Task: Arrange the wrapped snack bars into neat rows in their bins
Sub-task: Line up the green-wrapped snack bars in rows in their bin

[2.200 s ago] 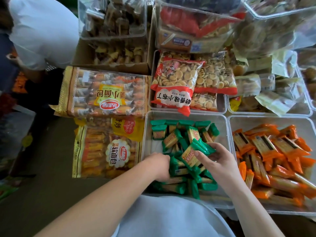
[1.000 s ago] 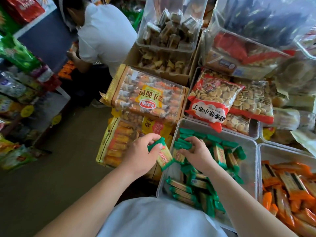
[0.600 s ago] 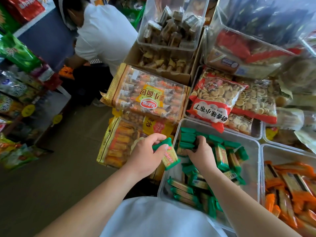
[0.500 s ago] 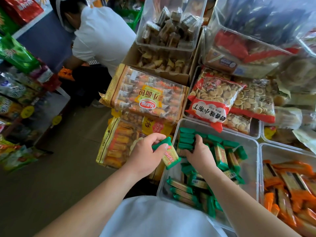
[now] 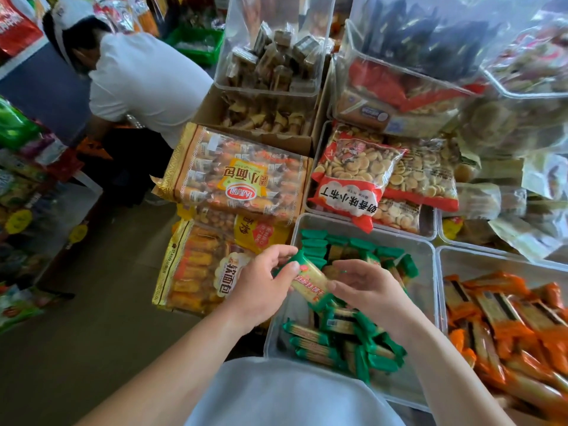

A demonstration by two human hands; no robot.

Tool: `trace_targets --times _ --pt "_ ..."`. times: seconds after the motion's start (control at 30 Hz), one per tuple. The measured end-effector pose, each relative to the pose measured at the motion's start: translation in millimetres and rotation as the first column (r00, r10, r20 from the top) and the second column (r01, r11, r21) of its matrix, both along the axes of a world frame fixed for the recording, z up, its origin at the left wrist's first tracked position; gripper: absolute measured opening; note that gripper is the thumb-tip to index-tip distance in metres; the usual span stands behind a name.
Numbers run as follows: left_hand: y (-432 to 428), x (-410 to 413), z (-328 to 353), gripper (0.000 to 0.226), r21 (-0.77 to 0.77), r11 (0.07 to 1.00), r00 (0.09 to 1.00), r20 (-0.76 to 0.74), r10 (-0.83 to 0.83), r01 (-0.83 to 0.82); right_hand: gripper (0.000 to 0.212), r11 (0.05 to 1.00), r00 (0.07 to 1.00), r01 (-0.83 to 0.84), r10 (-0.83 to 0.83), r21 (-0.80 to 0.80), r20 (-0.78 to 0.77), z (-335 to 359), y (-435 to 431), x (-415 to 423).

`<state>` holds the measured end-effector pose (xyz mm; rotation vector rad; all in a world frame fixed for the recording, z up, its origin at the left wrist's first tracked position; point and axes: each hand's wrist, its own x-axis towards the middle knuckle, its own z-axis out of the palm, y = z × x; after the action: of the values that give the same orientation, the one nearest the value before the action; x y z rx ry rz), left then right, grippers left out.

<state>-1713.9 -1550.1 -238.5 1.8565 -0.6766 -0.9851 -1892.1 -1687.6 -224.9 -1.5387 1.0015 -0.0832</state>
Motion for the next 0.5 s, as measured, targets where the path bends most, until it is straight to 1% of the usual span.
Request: trace_targets --times 0.07,0.13,0.17,0.23,0.3,0.37,0.4,0.43,0.5 --pt "-2 -2 -1 0.027 -0.005 1.000 0.999 -0.043 -0.025 0.025 0.050 0.988 0.996 -0.084 0.086 -0.126 0.003 1 3 -5" --pt "-5 -5 0 0.028 -0.001 0.995 0.994 -0.043 -0.099 0.099 0.048 0.960 0.990 -0.124 0.135 -0.250 0.028 2 7 -3" --pt "-7 -6 1 0.028 -0.016 0.993 0.992 -0.053 -0.119 0.118 0.044 0.957 0.990 -0.114 0.131 -0.268 0.047 1 7 0" --pt "-8 -6 1 0.029 -0.042 0.995 0.994 -0.055 -0.094 0.092 0.033 0.960 0.993 -0.077 0.097 -0.271 0.061 -7 6 4" --pt "-5 -2 -1 0.029 -0.013 1.000 0.999 0.022 -0.025 0.025 0.033 0.957 0.998 -0.040 0.050 -0.286 0.029 -14 1 7" --pt "4 5 -8 0.028 0.053 0.998 0.985 0.171 0.011 -0.021 0.041 0.961 1.000 -0.012 0.010 -0.277 -0.011 -19 -4 12" --pt "9 7 -11 0.028 0.080 0.996 0.975 0.223 0.007 -0.026 0.041 0.962 0.999 -0.014 0.004 -0.272 -0.037 -23 -6 17" --pt "14 7 -14 0.027 0.103 0.994 0.968 0.252 -0.008 -0.019 0.038 0.962 0.998 -0.019 0.003 -0.274 -0.059 -28 -6 22" --pt "25 5 -18 0.027 0.146 0.989 0.965 0.256 -0.052 0.015 0.032 0.957 0.992 -0.057 0.024 -0.284 -0.120 -42 -3 34"
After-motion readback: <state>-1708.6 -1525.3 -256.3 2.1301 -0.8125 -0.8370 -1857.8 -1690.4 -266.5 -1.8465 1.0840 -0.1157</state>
